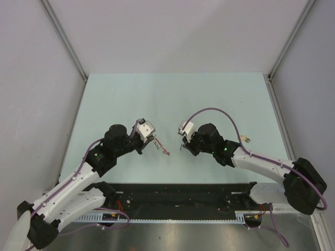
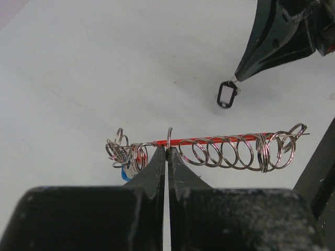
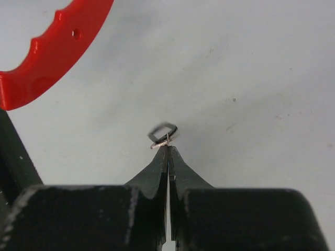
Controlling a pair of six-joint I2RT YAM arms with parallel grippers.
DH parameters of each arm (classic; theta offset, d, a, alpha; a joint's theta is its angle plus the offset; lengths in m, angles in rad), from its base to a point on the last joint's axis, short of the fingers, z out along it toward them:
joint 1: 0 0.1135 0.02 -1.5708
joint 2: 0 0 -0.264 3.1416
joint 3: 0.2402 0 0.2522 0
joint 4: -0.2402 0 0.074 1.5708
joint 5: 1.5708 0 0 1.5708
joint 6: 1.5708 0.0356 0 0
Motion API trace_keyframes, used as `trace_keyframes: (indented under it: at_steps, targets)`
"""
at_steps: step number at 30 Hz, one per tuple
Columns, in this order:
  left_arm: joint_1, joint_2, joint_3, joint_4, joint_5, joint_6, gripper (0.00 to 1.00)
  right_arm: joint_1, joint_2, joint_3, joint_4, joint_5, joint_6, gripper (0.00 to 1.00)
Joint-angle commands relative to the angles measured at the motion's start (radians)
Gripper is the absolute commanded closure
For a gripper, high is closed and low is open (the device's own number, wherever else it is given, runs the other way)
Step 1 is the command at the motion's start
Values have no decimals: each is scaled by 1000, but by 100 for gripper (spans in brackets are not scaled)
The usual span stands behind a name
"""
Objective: Put the keys on the keyring
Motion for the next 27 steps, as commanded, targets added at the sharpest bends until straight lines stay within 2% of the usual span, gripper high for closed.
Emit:
trace_keyframes:
  at_steps: [1,6,9,13,18,27]
  targets:
    - [-5,-12,24,91,133,65,100,8,-122,87,-183,-6,27,100]
    - [-5,21,70,91,369,132,100,9,-205,167,-340,-64,35,100]
    - [-5,72,115,74,451,170,100,9,-250,210,-418,-96,18,100]
    - [-5,133,187,9,502,213,100,12,-283,273,-495,-100,-37,100]
    - [-5,178,224,-1,519,233,100,17,-326,293,-468,-116,-94,100]
    - [-5,138,179,14,542,215,100,60,-287,312,-397,-130,-147,100]
